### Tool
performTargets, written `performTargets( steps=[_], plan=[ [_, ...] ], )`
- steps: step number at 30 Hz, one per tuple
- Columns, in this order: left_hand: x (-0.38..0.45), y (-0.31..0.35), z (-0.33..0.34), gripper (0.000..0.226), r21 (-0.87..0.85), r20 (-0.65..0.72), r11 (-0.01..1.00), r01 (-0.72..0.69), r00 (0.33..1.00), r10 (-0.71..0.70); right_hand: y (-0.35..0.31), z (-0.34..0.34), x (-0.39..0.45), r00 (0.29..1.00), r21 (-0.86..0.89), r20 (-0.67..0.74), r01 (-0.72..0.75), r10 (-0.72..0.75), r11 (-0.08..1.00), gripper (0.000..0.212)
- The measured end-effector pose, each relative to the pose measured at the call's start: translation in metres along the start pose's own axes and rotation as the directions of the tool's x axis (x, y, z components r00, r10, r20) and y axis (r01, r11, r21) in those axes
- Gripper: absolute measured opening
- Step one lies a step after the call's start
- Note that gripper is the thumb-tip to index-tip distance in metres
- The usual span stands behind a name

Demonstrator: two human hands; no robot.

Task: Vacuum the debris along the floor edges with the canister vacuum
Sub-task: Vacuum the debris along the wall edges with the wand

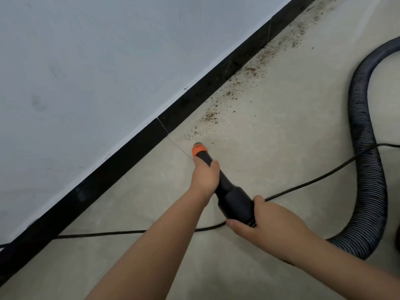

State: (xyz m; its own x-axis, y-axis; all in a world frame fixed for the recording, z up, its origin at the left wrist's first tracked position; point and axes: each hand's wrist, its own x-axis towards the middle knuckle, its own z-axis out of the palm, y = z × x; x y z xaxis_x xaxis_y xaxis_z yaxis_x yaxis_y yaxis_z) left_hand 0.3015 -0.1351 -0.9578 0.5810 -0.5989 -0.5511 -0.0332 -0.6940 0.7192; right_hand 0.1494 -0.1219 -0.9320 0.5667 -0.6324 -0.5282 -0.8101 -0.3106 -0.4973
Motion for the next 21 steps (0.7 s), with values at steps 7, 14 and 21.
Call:
performTargets(
  steps=[7, 14, 21],
  plan=[
    [0.009, 0.005, 0.0, 0.059, 0.034, -0.033, 0.999, 0.007, 0.999, -0.006, 0.003, 0.002, 0.019, 1.0, 0.066, 0.014, 0.02, -0.021, 0.998, 0.047],
    [0.04, 0.005, -0.036, 0.059, 0.04, -0.108, 0.999, 0.031, 0.994, -0.026, -0.027, 0.012, 0.061, 0.997, 0.091, 0.012, 0.074, -0.076, 0.993, 0.049],
    [0.045, 0.001, -0.033, 0.059, 0.032, -0.072, 0.999, -0.012, 0.997, 0.014, -0.024, 0.015, 0.059, 0.999, 0.048, -0.01, 0.041, -0.04, 0.998, 0.048]
  ],
)
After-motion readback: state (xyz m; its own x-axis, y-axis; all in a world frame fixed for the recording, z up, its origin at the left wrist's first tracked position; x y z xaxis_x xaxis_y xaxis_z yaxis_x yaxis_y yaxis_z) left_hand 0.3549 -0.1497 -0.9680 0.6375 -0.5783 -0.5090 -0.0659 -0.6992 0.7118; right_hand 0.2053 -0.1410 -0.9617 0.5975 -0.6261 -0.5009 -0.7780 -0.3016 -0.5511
